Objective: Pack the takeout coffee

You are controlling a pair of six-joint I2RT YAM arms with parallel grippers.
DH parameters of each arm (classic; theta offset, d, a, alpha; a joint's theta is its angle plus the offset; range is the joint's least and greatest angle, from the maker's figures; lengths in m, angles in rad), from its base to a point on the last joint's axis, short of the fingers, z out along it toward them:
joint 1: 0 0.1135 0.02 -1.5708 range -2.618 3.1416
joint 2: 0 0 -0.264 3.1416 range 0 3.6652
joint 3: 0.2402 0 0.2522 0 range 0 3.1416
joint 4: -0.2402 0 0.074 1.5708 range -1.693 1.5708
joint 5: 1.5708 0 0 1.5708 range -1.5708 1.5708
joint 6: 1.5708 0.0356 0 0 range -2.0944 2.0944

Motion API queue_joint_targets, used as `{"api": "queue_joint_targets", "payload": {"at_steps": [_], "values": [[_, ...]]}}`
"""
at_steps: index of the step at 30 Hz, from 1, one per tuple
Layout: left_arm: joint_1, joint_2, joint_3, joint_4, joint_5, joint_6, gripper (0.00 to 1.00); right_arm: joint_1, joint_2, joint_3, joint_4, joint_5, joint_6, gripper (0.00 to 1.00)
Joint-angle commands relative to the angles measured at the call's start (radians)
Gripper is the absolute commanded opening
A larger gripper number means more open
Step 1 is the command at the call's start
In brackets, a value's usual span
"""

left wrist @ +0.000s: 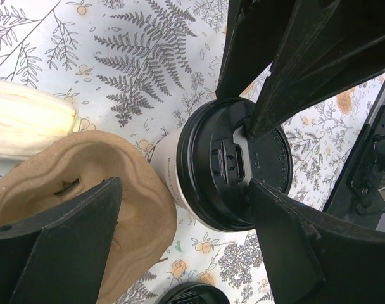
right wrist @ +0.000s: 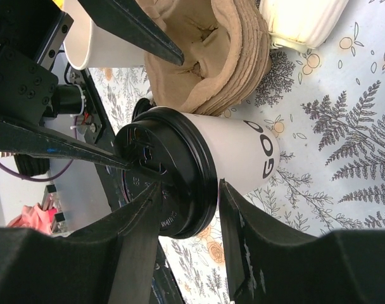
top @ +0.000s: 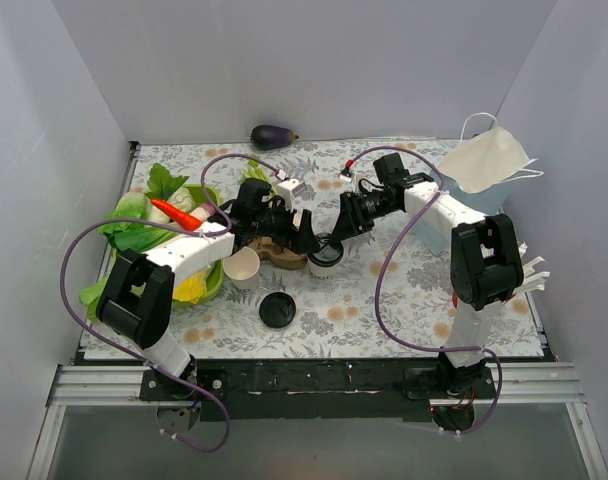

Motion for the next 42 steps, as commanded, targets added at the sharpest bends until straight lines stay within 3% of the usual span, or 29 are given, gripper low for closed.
{"api": "queue_joint_targets", "payload": {"at_steps": [1,27,42], "values": [[0.015,-0.083,-0.021,-0.013,-0.011,0.019,0.8,0.007,-0.048,0.041,-0.021,0.026,-0.019,0.48],[0.042,0.015,0.027,0.041,0.035,-0.089,0.8,0.003,-0.016,0.03,0.011,-0.035,-0.017,0.52],[0.085,0.062,0.028,0.09,0.108,-0.159,0.75,-0.006,0.026,0.023,0.057,-0.085,0.038,0.52]]}}
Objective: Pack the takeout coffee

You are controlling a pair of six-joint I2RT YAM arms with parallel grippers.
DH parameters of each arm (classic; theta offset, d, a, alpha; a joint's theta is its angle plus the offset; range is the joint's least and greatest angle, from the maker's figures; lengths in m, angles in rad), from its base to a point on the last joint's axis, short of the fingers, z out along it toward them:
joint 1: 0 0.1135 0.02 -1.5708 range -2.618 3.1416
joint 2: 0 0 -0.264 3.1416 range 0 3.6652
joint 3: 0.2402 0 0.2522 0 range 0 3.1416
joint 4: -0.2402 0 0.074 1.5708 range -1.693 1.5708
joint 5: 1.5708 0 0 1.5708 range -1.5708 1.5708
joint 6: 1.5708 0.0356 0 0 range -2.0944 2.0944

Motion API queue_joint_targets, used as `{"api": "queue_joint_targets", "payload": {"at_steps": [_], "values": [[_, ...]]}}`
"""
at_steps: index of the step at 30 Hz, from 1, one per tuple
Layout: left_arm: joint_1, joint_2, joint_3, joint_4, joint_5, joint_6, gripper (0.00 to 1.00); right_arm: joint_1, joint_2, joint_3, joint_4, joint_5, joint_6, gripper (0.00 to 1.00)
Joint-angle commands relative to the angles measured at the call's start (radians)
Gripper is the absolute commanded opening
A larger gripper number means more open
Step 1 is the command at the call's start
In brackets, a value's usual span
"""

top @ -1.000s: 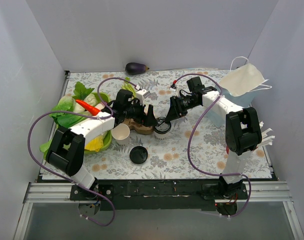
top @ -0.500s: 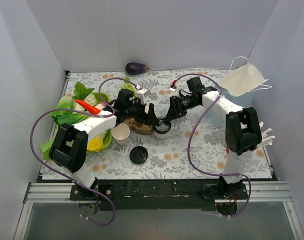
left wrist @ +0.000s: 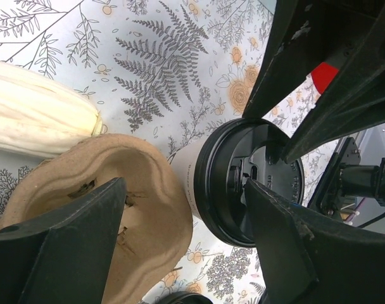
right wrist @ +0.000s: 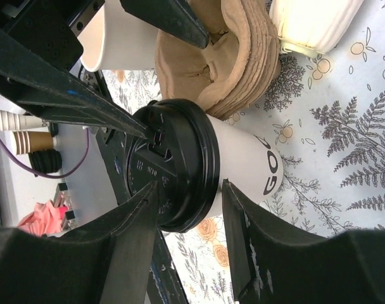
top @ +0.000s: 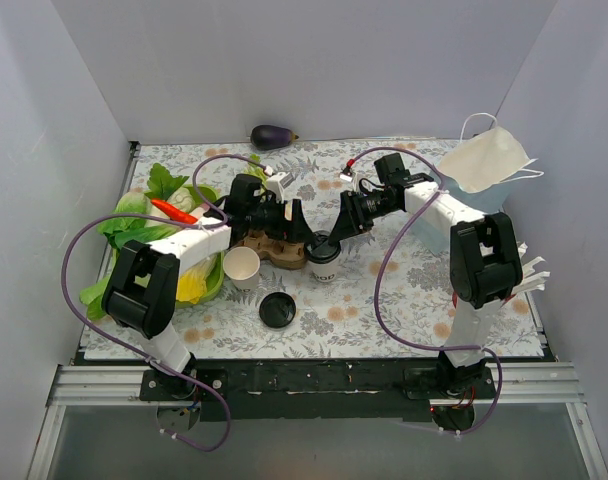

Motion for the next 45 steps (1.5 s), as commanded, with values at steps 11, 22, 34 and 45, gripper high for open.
{"api": "queue_joint_targets", "payload": {"at_steps": [11,22,34,45], "values": [[0.008,-0.023,-0.034,0.11,0.155,-0.087,0.72,-0.004,-0.009,-0.045,0.06,-0.046,0.032,0.51],[0.009,-0.075,-0.063,0.074,0.174,-0.111,0.87,-0.025,-0.02,-0.042,0.063,-0.091,0.024,0.72],[0.022,-0.095,-0.133,0.103,0.201,-0.199,0.72,-0.028,-0.028,-0.113,0.057,-0.154,0.01,0.8],[0.025,-0.06,-0.126,0.144,0.229,-0.233,0.59,-0.028,-0.008,-0.145,0.083,-0.193,0.021,0.76]]}}
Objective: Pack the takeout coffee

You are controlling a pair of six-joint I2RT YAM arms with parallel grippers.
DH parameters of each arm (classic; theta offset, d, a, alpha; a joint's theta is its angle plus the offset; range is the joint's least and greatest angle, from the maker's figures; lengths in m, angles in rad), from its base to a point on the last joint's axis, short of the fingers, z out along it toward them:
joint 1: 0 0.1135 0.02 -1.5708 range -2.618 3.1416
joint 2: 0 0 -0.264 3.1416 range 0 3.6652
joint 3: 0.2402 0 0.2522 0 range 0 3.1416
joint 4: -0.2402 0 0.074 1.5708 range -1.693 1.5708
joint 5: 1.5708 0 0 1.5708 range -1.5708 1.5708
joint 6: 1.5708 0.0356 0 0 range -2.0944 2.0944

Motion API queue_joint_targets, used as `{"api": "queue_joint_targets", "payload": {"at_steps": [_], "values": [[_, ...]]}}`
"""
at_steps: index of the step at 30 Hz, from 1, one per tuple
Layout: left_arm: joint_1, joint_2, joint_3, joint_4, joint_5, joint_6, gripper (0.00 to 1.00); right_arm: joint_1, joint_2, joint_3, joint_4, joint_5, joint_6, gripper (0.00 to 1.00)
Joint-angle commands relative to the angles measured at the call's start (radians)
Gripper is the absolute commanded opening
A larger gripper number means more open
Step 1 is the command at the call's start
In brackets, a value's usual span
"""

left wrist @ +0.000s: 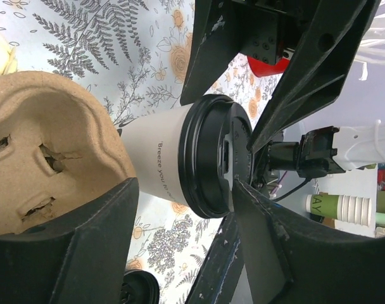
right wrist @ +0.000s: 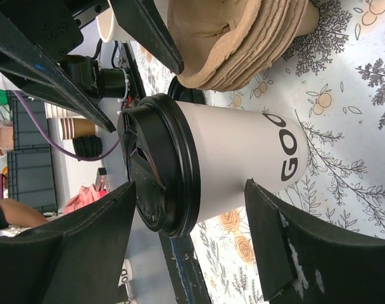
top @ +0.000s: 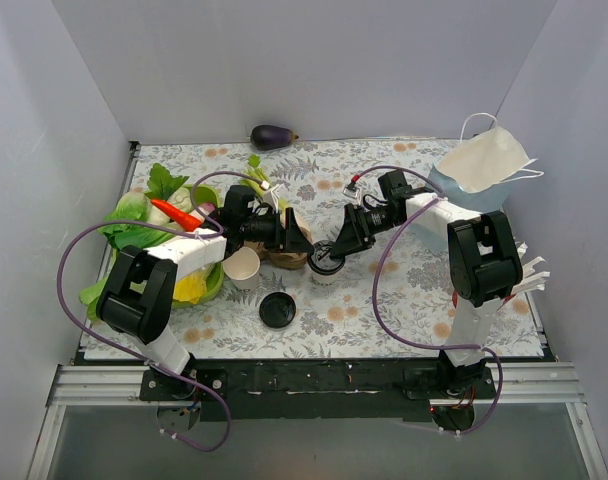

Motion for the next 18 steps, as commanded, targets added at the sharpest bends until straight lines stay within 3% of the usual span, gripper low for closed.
{"api": "queue_joint_targets", "payload": {"at_steps": [1,14,18], "values": [[0.005,-0.012,0.008,0.037,0.036,-0.017,0.56,-0.002,-0.023,-0.007,0.028,-0.049,0.0,0.76],[0.012,0.048,-0.011,0.089,0.026,-0.123,0.38,-0.002,-0.003,-0.026,0.042,-0.055,0.005,0.73],[0.012,0.056,-0.031,0.105,0.02,-0.146,0.36,-0.002,0.003,-0.035,0.048,-0.055,0.003,0.73]]}}
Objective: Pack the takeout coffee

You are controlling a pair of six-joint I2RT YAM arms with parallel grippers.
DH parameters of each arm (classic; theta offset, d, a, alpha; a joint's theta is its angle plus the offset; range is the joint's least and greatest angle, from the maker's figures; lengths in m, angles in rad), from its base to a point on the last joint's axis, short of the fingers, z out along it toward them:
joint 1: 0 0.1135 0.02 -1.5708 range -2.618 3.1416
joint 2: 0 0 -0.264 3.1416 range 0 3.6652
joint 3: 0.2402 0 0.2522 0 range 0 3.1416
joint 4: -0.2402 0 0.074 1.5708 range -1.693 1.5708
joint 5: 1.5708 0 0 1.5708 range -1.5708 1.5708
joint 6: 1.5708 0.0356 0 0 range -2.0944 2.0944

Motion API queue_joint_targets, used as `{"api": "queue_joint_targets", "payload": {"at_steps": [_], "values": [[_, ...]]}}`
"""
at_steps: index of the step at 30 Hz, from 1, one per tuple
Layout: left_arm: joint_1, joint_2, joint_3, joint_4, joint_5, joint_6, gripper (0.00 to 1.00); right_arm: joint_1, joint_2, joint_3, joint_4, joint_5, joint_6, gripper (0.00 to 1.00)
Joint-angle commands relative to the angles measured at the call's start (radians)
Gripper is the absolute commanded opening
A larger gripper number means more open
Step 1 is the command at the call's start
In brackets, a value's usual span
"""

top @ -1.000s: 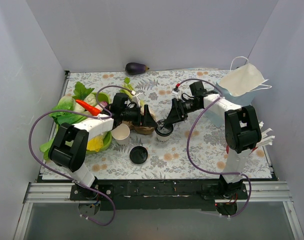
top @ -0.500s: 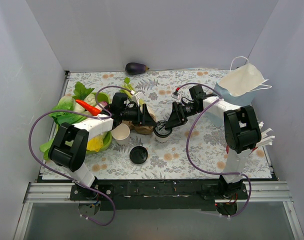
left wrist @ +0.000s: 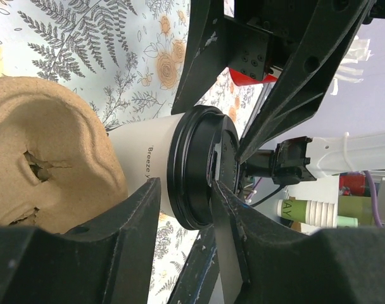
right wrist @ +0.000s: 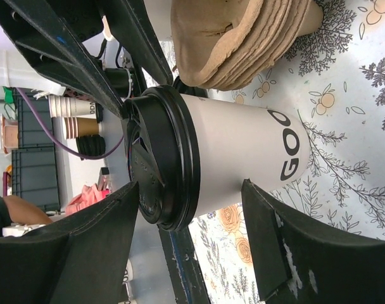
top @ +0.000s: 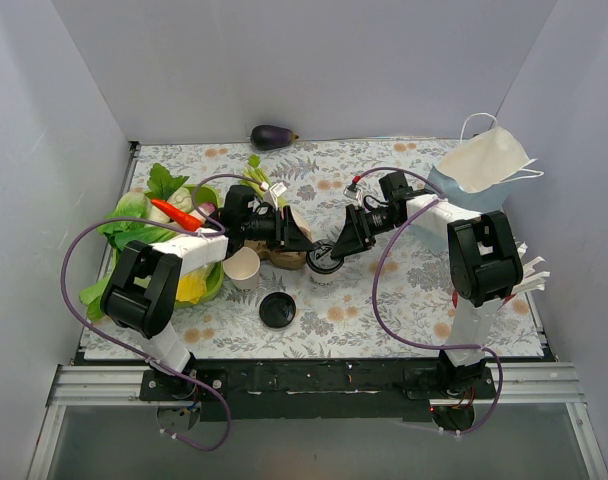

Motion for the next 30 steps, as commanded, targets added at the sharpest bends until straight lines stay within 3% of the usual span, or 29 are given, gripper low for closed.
{"api": "queue_joint_targets", "payload": {"at_steps": [1,10,19,30], "values": [[0.005,0.015,-0.034,0.013,-0.019,-0.027,0.35,-0.002,0.003,-0.019,0.028,-0.03,0.004,0.73],[0.006,0.019,-0.074,-0.007,-0.068,-0.047,0.29,-0.002,0.023,-0.04,0.055,-0.025,0.023,0.72],[0.006,0.033,-0.086,-0.014,-0.1,-0.052,0.3,-0.003,0.034,-0.104,0.075,-0.005,0.013,0.68],[0.006,0.027,-0.086,-0.034,-0.121,-0.024,0.31,0.0,0.061,-0.148,0.175,-0.044,0.121,0.6]]}}
